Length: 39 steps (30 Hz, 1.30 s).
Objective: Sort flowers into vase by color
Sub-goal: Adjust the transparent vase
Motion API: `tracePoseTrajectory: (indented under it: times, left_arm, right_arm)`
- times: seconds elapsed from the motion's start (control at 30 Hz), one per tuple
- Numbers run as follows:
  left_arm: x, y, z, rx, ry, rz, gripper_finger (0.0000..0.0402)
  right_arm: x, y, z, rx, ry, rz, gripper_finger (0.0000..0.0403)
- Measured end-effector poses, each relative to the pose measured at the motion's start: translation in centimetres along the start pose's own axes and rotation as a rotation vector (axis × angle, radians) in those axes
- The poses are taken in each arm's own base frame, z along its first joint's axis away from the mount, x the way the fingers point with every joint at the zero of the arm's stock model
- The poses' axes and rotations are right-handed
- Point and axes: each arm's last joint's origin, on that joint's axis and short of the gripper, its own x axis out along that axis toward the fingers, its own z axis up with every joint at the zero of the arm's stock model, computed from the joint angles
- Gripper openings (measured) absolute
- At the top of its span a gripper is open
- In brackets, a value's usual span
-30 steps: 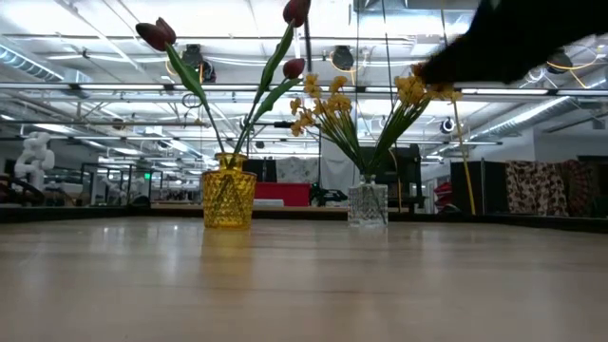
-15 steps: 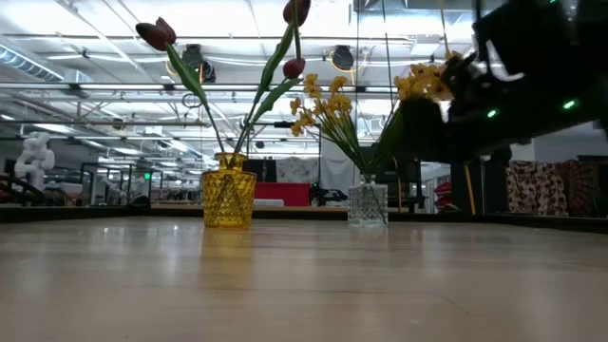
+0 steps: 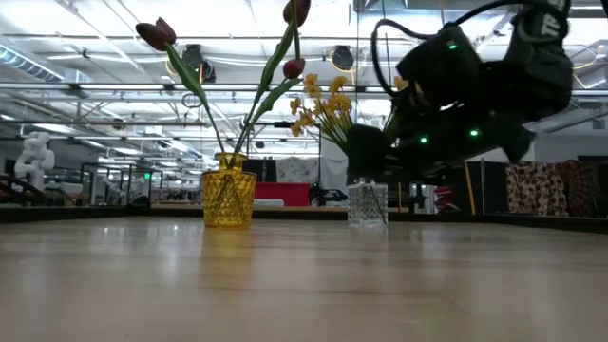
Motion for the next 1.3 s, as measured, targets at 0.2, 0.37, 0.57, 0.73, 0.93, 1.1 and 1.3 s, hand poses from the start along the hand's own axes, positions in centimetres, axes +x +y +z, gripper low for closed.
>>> tracePoseTrajectory:
  times: [0.2,0.37,0.57,0.73,0.93,1.1,1.3]
  left_arm:
    - [0.0,0.0,0.0,0.000,0.000,-0.004,0.0012]
    - [0.0,0.0,0.0,0.000,0.000,-0.004,0.0012]
    - [0.0,0.0,0.0,0.000,0.000,-0.004,0.0012]
    - [0.0,0.0,0.0,0.000,0.000,-0.004,0.0012]
    - [0.0,0.0,0.0,0.000,0.000,-0.004,0.0012]
    - [0.0,0.0,0.0,0.000,0.000,-0.004,0.0012]
    - [0.0,-0.1,0.0,0.000,-0.001,-0.024,0.0012]
  right_arm:
    - [1.7,0.2,0.4,0.012,0.001,-0.036,0.0400]
    - [3.0,-0.4,0.5,0.030,0.026,-0.046,0.0400]
    - [3.7,-0.8,0.6,0.044,0.035,-0.064,0.0400]
    - [3.8,-0.8,0.6,0.043,0.047,-0.053,0.0400]
    - [4.2,-1.1,0.7,0.028,0.048,-0.066,0.0400]
    - [4.7,-1.4,-0.4,0.015,0.063,-0.088,0.0400]
    - [5.2,-1.7,-2.1,0.022,0.067,-0.109,0.0400]
